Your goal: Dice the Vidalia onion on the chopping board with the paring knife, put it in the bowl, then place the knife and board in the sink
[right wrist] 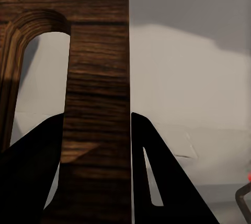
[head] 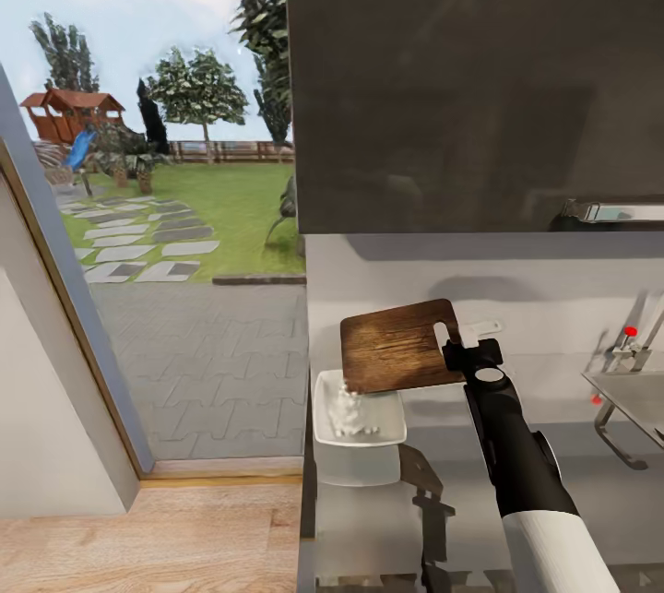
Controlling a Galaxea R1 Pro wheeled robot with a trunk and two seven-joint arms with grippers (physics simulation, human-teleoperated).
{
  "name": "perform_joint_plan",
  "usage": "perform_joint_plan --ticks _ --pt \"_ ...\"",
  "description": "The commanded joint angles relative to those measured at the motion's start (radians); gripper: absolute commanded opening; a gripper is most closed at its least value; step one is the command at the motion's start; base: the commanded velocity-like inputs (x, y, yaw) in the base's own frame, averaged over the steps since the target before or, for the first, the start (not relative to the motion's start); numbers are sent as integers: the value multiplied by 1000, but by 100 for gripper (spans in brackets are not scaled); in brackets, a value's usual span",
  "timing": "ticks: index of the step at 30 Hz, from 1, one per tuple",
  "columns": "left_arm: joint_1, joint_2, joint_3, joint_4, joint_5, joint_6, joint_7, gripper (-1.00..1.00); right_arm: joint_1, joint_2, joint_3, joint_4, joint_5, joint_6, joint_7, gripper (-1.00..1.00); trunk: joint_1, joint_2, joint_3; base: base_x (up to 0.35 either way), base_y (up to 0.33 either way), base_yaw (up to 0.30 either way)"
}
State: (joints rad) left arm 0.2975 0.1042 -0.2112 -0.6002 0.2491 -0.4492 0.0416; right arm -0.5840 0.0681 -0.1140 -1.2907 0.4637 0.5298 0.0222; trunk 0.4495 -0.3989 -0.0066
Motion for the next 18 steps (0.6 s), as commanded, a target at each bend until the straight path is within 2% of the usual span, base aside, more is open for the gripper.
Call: perform_joint_plan --ticks 1,13,18 --pt "0 2 -8 -1 10 -3 4 100 0 1 -1 -1 6 4 2 -100 0 -1 -1 0 0 0" --pt "0 2 -8 -1 10 -3 4 100 0 1 -4 -1 5 4 5 -100 0 -1 -1 0 0 0" --pt "0 2 -8 1 10 -2 4 100 0 1 -17 -1 -6 5 24 -100 0 -1 -1 0 0 0"
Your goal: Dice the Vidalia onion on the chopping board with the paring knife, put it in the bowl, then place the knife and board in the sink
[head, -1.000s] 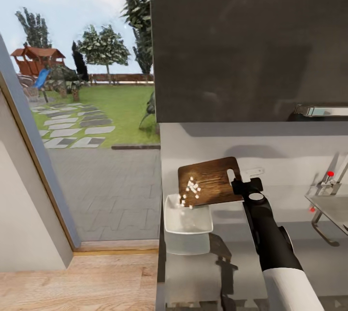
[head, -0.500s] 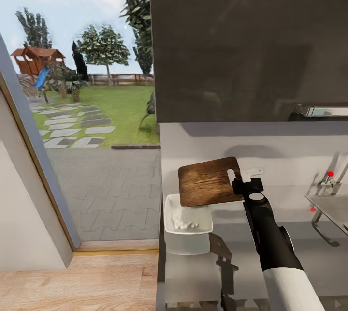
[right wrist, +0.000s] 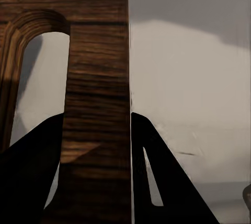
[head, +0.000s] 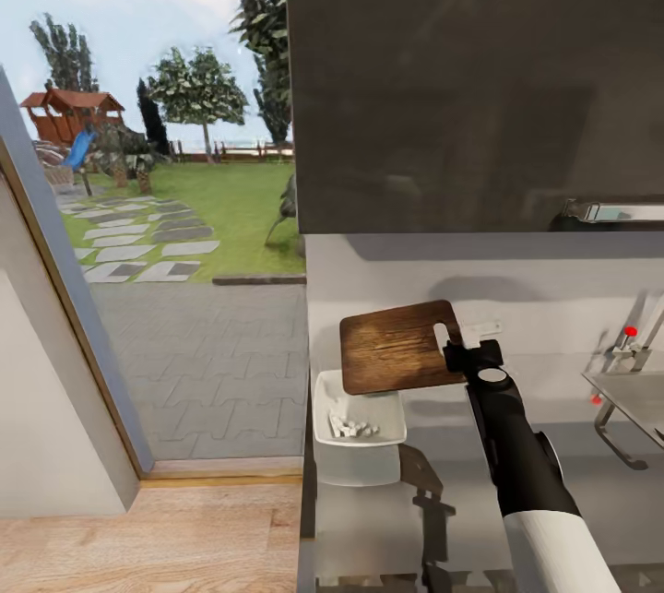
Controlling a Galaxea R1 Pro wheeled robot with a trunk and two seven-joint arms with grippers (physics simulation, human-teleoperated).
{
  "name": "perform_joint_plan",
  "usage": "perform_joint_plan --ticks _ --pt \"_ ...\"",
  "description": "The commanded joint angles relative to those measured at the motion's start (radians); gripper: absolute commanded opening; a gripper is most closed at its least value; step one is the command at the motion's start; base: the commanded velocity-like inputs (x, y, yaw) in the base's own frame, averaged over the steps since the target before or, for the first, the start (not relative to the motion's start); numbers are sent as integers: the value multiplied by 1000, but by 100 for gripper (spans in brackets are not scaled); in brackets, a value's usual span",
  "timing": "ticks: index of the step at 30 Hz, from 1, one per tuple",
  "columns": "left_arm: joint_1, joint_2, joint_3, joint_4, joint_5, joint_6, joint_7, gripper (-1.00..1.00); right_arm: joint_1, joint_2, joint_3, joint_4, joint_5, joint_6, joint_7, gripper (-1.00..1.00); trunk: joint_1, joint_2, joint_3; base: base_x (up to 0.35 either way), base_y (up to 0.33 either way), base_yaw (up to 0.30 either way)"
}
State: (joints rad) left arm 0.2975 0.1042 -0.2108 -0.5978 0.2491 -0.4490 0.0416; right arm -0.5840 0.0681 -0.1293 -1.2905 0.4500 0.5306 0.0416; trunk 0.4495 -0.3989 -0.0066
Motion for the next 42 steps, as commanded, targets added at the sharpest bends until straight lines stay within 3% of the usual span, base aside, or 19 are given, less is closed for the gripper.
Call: perform_joint_plan --ticks 1,6,10,15,42 --pt "0 2 -8 0 10 -3 4 100 0 1 -18 -1 -7 4 29 -100 0 -1 -1 0 0 0" --pt "0 2 -8 8 10 -2 4 100 0 1 -94 -1 -48 8 157 -100 0 -1 -1 0 0 0" --pt "0 0 -8 13 10 -3 4 100 0 0 -154 -1 -53 11 254 -100 0 -1 -1 0 0 0" --pt "0 -6 -8 17 10 -3 4 100 0 0 -212 -1 -53 13 323 -100 0 -1 -1 0 0 0" --pt "0 -15 -7 49 10 -5 4 100 1 3 -222 -1 -53 18 339 -100 0 -1 -4 -283 0 0"
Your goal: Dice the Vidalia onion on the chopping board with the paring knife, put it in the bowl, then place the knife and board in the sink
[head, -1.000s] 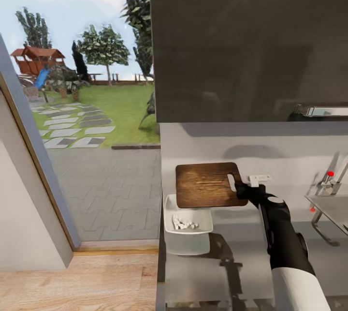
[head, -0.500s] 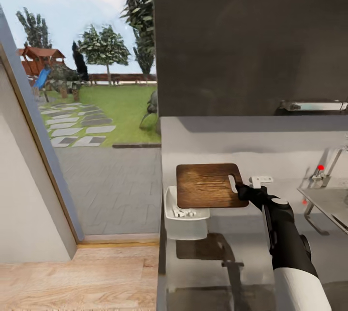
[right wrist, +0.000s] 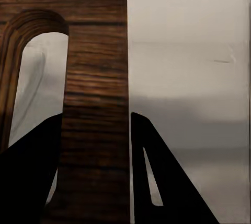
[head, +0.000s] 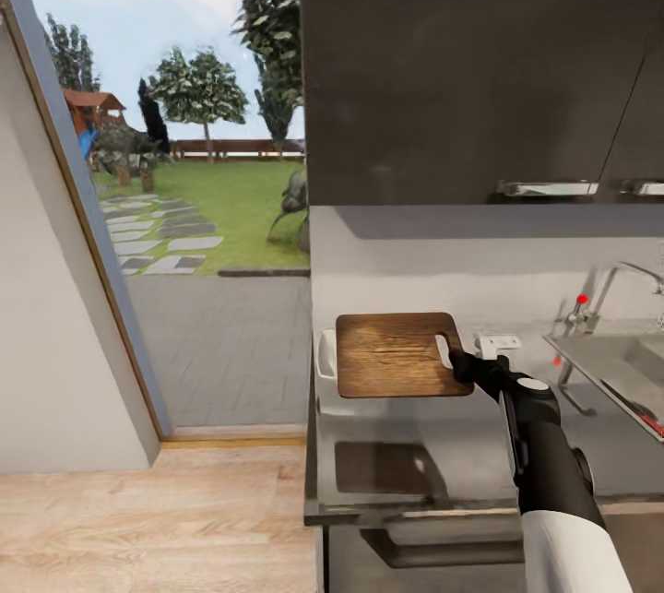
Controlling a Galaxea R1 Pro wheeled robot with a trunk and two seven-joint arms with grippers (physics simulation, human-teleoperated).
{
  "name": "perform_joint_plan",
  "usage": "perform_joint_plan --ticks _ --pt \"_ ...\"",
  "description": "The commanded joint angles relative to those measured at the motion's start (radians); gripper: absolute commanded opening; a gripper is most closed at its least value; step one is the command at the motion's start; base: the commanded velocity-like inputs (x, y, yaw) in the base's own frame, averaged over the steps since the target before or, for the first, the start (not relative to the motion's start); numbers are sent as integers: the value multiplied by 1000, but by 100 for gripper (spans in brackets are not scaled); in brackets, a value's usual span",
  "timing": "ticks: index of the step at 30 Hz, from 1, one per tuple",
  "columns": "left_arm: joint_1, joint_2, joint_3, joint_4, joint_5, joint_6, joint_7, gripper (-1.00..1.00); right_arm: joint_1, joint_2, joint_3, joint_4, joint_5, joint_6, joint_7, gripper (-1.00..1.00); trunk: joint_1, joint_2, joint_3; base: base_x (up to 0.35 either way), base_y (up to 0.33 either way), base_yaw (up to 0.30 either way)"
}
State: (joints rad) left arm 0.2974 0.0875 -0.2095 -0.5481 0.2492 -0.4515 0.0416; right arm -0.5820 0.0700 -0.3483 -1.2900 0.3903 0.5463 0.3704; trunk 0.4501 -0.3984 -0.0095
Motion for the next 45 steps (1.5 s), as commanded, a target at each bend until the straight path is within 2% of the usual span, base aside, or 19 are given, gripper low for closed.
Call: perform_joint_plan --ticks 1,8,18,45 --pt "0 0 -8 0 10 -2 4 100 -1 2 -3 -2 7 3 10 -100 0 -2 -2 -331 0 0" --pt "0 -3 -8 2 10 -3 4 100 -1 1 -3 -2 7 9 10 -100 0 -2 -13 -330 -34 0" --pt "0 -5 -8 2 10 -2 4 100 -1 0 -4 -3 8 10 9 -100 0 -2 -29 -258 -199 0" --pt "-1 -12 -8 20 8 -1 4 100 -1 1 -5 -2 9 11 8 -100 0 -2 -30 -7 -233 0"
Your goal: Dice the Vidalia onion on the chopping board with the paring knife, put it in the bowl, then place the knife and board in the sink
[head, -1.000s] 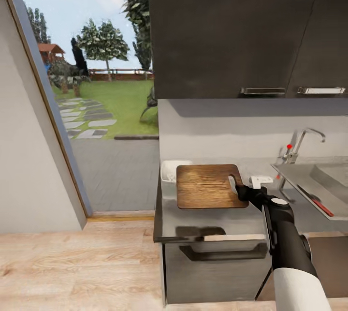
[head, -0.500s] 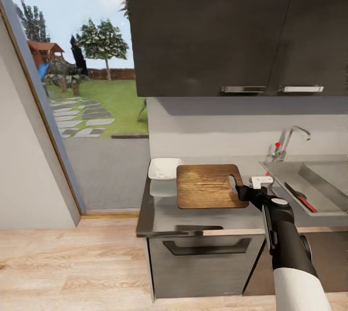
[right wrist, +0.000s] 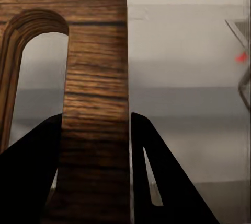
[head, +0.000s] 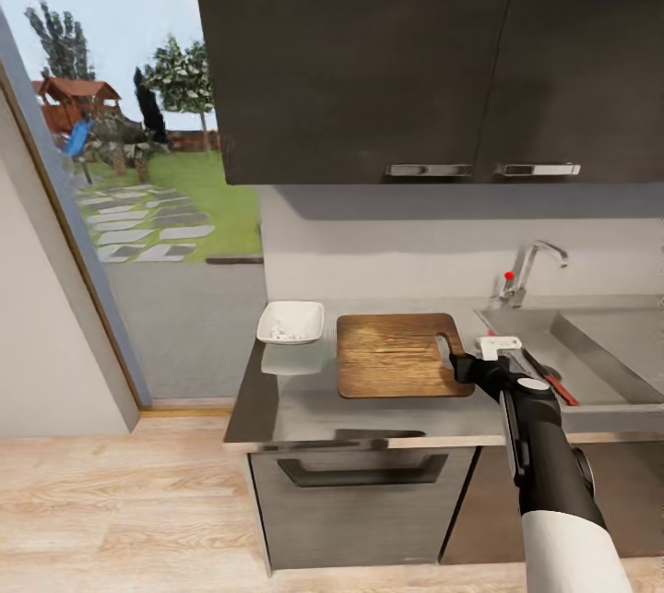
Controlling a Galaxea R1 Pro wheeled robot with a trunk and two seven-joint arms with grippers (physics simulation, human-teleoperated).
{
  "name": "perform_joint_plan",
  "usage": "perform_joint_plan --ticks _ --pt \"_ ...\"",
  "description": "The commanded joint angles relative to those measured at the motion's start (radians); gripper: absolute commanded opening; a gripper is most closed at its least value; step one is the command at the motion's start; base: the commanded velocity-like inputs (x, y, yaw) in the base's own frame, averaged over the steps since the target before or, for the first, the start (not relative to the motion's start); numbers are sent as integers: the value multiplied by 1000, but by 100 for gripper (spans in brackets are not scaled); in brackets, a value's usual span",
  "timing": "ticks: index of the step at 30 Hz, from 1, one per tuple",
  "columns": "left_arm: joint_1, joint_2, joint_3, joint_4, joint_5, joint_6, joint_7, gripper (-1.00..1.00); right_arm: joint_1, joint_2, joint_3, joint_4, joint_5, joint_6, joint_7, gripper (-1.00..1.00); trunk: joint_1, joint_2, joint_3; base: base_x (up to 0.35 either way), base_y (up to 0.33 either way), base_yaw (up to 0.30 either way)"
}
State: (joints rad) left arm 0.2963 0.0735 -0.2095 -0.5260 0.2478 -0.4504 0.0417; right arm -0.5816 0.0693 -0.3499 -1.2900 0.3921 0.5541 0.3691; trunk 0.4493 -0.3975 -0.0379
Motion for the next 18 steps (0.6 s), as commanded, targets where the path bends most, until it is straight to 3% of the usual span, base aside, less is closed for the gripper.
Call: perform_joint_plan --ticks 1,18 --pt "0 2 -8 -2 10 -2 4 100 -1 1 -3 -2 7 3 10 -100 1 -2 -2 0 -243 0" --pt "0 2 -8 -2 10 -2 4 100 -1 6 -2 -2 7 3 9 -100 1 -2 -2 74 -243 0"
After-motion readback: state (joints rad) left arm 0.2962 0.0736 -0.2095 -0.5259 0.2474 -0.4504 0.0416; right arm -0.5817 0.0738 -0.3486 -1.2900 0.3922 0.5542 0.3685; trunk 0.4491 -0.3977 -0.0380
